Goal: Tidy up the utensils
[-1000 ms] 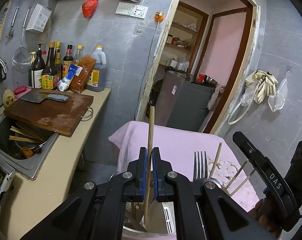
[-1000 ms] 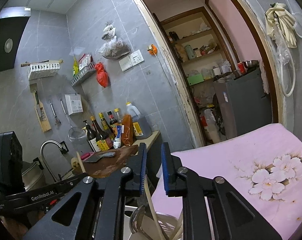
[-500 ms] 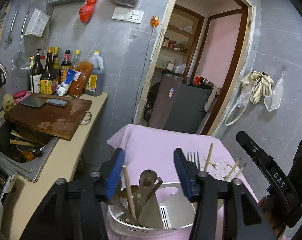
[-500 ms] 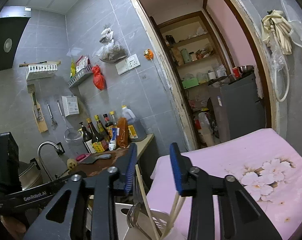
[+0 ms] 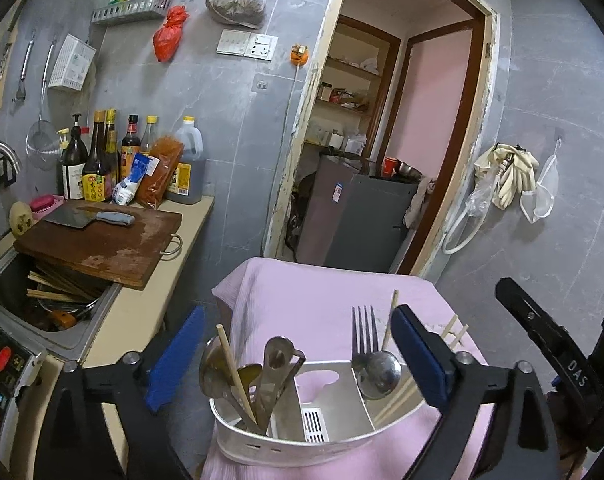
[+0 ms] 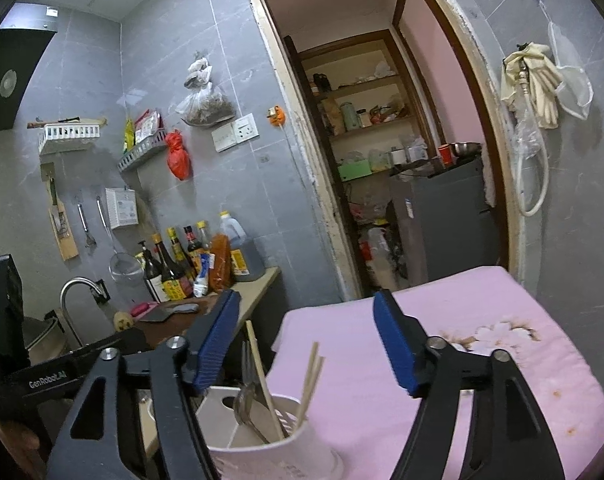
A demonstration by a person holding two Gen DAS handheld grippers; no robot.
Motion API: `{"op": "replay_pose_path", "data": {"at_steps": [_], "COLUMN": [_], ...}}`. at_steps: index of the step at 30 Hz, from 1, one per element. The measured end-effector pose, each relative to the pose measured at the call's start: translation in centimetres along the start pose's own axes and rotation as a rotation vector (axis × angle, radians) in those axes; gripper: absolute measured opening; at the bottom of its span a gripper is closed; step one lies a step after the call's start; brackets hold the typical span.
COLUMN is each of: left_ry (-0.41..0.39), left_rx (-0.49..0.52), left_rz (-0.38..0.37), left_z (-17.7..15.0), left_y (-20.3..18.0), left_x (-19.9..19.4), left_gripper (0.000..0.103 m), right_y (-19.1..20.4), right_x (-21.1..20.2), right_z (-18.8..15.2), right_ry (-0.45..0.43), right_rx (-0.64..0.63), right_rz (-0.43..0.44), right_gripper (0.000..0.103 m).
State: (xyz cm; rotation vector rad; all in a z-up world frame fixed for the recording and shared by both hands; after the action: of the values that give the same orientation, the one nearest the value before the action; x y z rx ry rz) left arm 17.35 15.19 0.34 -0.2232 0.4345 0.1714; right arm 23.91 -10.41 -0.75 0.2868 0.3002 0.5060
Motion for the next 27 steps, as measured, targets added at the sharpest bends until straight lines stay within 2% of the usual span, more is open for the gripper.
{"op": "replay_pose_path", "data": {"at_steps": [4,13,19,22,27], "left_ry": [-0.002,-0.015,-0.028,-0.028,-0.018], "left_rx": [0.032,0.054,0.064,0.067,0.072], "left_rz": [0.011,0.055,0.081,0.086,0.097], "left_z": [-0.3,-1.1,-2.4,-3.3,-4.9], "left_y": [-1.1,-4.0,-5.9,-6.8,-8.0], "left_x": [-1.1,-4.1,-6.6,-8.0,-10.3], "left_gripper": [0.102,0.102,0.102,0.102,0.102], "right_y": [-0.6,-2.4,-3.4,-3.7,-4.0], "right_x": [-1.3,-5.4,-9.0,-11.2,-14.3], "right_z": [0.6,1.3,1.6,1.7,1.3], "right_ry": [0.017,0.073,0.097,0.097,0.098], "right_rx": [-0.018,-0.074,-0.103,-0.112,-0.114], "right_rz": [-0.024,-0.084,-0.11,-0.122,-0.129], "right_gripper": [0.079,0.091,0.092,0.098,0.099]}}
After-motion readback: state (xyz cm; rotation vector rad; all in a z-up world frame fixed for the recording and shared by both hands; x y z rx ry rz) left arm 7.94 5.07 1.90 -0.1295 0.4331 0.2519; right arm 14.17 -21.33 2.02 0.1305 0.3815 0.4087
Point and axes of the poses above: each gripper's, at about its wrist camera, not at the fingertips, and x roughly the way its jaws point, y to its left, z to its top, the point moved 1 cm from there along x, roughly the way its jaws point, and after that the axes turned 3 degrees about x, right-handed, at the moved point
